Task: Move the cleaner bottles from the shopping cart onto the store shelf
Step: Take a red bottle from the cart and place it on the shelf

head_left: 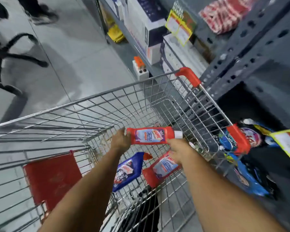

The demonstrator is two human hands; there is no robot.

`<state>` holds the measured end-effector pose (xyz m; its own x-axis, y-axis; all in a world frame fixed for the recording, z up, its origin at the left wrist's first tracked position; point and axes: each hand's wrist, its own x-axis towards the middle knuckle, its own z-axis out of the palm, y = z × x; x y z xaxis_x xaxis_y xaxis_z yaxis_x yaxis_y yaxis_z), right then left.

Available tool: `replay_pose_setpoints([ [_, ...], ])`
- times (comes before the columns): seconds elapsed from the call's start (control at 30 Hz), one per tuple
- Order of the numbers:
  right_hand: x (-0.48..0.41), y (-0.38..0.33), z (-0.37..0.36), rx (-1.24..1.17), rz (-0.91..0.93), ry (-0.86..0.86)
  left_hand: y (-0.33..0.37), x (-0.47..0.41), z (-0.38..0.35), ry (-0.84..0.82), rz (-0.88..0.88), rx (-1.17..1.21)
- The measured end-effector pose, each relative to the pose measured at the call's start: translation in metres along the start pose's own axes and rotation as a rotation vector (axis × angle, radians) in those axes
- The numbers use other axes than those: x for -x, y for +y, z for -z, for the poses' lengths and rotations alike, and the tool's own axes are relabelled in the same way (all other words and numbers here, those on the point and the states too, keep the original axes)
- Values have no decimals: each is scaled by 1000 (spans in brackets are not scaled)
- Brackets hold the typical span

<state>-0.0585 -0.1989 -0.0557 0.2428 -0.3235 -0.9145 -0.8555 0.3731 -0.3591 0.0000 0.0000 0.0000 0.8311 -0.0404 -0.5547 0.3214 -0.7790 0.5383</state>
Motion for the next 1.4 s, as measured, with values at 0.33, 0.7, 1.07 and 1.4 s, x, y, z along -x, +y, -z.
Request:
replay_pose_setpoints([
  [0.33, -37, 7, -21, -156, -128, 148, 42, -89, -35, -518, -387, -479],
  [0.7, -13, -15, -9, -77, 51, 50, 30, -87, -29, -587, -378, -498],
  [1.07, 145, -80, 40, 293, 940, -137, 59, 30, 40, -228, -483, 80],
  [1.4, 308, -67, 161, -60, 1368, -212, 161, 207, 67, -122, -758, 439],
])
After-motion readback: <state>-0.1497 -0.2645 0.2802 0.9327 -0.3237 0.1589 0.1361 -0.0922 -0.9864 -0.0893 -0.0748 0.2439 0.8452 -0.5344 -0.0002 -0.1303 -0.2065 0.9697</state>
